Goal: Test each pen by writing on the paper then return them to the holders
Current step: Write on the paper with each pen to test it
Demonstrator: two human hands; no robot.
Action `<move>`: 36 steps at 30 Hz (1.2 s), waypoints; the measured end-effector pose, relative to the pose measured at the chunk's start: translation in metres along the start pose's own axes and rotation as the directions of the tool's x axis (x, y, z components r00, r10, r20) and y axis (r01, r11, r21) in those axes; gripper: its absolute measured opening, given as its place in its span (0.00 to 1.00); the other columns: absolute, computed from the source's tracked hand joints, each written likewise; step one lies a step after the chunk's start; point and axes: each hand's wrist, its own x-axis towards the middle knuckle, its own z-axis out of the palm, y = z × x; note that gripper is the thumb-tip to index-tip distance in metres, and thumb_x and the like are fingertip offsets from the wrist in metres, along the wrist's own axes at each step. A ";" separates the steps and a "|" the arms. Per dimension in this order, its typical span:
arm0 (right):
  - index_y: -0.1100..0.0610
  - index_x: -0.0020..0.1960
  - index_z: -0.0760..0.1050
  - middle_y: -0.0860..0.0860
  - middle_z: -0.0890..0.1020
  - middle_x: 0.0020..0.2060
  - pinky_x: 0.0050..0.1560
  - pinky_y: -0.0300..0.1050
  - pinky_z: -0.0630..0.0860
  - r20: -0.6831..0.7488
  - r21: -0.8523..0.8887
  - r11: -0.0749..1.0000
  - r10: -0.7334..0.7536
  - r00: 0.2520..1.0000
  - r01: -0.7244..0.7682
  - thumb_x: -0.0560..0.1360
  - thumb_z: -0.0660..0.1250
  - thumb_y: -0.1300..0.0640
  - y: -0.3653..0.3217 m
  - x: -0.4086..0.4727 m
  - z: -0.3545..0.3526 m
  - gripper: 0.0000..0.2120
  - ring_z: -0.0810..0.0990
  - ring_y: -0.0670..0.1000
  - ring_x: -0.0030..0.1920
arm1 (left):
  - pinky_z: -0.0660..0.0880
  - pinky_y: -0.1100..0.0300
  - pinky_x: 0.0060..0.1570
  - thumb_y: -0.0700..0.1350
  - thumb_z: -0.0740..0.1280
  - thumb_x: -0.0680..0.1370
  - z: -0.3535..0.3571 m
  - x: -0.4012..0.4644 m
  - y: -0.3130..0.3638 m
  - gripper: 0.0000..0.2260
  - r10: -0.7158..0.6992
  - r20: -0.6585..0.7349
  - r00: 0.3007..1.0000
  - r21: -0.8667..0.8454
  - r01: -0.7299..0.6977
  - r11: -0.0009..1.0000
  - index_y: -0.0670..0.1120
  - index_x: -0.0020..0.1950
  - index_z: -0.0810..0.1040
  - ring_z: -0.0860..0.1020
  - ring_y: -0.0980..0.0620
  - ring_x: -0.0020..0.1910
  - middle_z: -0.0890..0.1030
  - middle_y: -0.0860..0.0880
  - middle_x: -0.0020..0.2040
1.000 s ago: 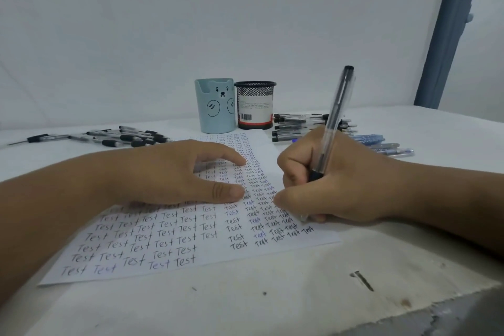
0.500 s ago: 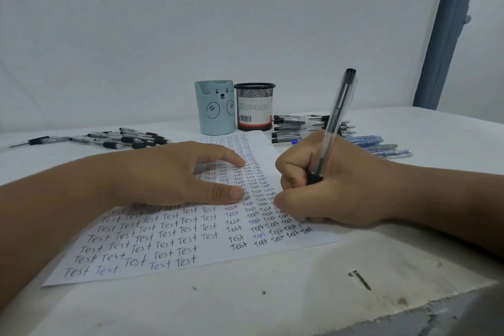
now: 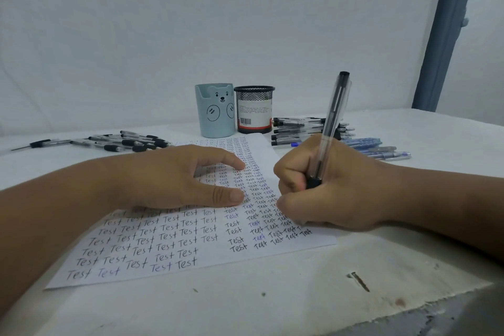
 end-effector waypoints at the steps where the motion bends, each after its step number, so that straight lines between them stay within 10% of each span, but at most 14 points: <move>1: 0.53 0.27 0.64 0.50 0.71 0.22 0.29 0.40 0.65 -0.003 -0.003 1.000 -0.003 1.000 0.003 0.70 0.69 0.71 0.000 0.000 0.000 0.21 0.68 0.47 0.25 | 0.59 0.52 0.77 0.80 0.68 0.55 0.000 0.000 0.000 0.35 0.002 0.002 1.000 0.001 -0.002 1.000 0.80 0.62 0.68 0.66 0.65 0.73 0.68 0.68 0.73; 36: 0.53 0.26 0.61 0.49 0.66 0.22 0.28 0.41 0.64 -0.039 0.065 0.995 -0.070 0.997 0.073 0.70 0.68 0.69 0.013 0.003 -0.002 0.22 0.67 0.49 0.23 | 0.58 0.50 0.79 0.79 0.70 0.58 0.000 0.001 -0.006 0.34 0.027 0.005 1.000 -0.046 -0.027 0.999 0.78 0.63 0.69 0.64 0.65 0.74 0.66 0.68 0.75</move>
